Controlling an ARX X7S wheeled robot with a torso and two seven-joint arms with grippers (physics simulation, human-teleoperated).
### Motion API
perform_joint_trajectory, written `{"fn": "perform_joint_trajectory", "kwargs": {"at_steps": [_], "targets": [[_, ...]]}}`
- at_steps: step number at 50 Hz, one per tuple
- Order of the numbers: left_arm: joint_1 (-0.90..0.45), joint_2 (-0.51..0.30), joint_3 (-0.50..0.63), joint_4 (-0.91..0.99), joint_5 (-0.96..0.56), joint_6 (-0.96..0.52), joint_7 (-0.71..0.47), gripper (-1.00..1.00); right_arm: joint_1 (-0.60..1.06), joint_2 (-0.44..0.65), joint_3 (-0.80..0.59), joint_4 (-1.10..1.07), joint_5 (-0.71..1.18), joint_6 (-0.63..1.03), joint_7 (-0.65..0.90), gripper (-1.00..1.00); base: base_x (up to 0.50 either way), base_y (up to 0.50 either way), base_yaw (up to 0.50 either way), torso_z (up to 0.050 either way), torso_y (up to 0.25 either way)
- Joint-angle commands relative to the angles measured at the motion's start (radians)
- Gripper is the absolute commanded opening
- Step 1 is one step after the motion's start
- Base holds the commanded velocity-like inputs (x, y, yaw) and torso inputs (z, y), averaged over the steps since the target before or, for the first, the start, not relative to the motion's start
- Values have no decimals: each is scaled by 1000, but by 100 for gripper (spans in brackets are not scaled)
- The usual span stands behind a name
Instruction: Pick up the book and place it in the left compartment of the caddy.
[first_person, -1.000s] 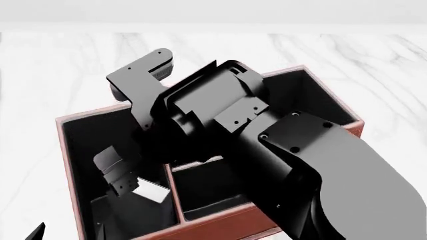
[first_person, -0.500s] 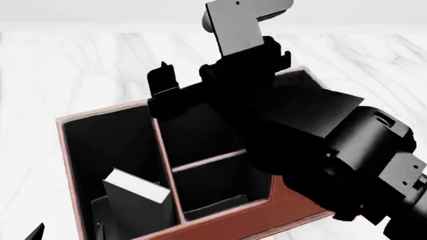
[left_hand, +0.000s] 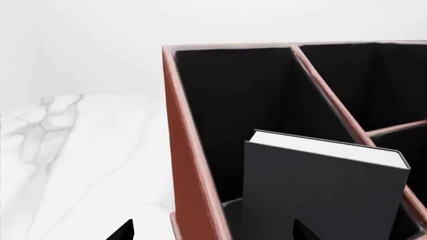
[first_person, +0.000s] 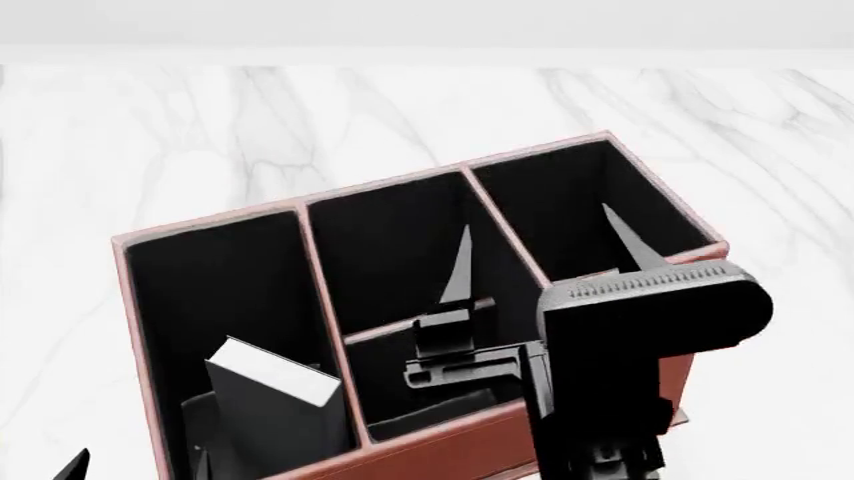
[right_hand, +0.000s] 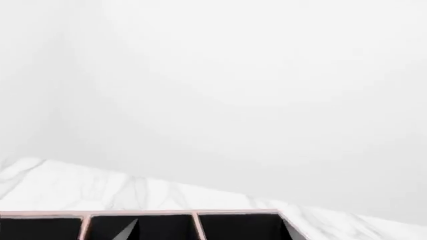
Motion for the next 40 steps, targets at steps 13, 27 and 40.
{"fn": "perform_joint_trajectory", "kwargs": {"at_steps": [13, 27, 40], "targets": [[-2, -8, 2, 11, -3, -6, -8, 100, -77, 21, -19, -30, -139, -42, 76, 100, 0, 0, 0, 0, 0], [-91, -85, -54, 517, -126, -470, -205, 100, -25, 37, -4, -103, -84, 29, 97, 100, 0, 0, 0, 1, 0], [-345, -85, -78, 616, -189, -723, -273, 100, 122, 58, 37, -163, 5, 162, 83, 100, 0, 0, 0, 0, 0]]}}
